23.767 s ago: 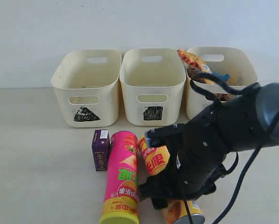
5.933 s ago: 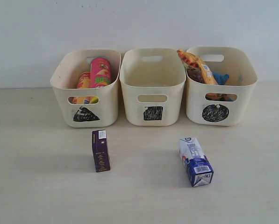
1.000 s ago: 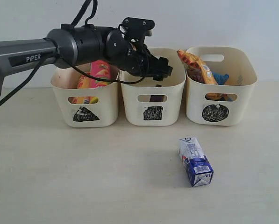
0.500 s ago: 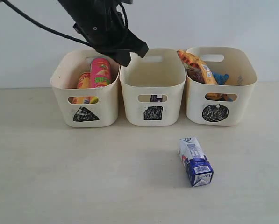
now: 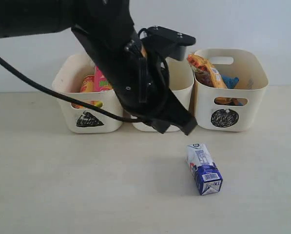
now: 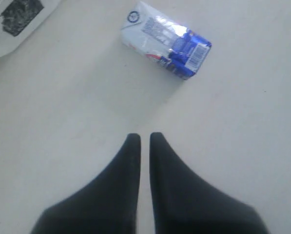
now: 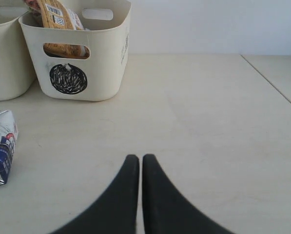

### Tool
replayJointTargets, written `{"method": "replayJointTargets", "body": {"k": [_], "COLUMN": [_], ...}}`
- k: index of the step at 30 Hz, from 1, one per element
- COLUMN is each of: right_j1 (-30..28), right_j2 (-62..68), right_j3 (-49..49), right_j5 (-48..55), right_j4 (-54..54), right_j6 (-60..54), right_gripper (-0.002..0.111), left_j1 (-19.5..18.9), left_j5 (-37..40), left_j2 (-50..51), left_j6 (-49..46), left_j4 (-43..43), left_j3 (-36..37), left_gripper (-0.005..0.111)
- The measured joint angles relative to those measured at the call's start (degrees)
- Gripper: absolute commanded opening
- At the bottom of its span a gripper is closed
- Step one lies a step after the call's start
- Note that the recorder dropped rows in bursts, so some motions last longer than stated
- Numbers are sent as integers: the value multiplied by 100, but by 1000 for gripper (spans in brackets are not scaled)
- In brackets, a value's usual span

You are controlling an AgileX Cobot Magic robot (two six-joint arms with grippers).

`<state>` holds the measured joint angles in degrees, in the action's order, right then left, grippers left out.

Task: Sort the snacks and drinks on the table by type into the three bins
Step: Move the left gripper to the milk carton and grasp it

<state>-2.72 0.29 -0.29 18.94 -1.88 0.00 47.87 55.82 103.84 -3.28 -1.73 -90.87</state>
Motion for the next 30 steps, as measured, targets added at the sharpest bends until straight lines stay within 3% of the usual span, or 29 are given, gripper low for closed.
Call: {"method": "replayJointTargets", "body": {"k": [8, 23, 25, 27, 29, 30], "right_j1": [0, 0, 0, 0, 0, 0], "right_j2": [0, 0, 0, 0, 0, 0], "right_j3": [0, 0, 0, 0, 0, 0], "right_j5": [0, 0, 0, 0, 0, 0], "right_j4": [0, 0, 0, 0, 0, 0], "right_j6": [0, 0, 0, 0, 0, 0], "right_gripper": [0, 0, 0, 0, 0, 0], "left_j1": [305, 341, 341, 341, 341, 341], "left_j5": [-68, -197, -257, -354, -488, -555], "left_j2": [627, 2355, 2512, 2587, 2669, 2695], "left_j6": [501, 1470, 1523, 1561, 1571, 1575], "left_j4": [11, 344, 354, 337, 269, 256], "left_j3": [-167, -1772, -1964, -2080, -2176, -2210], "left_gripper": [4, 4, 11, 26, 47, 65]}}
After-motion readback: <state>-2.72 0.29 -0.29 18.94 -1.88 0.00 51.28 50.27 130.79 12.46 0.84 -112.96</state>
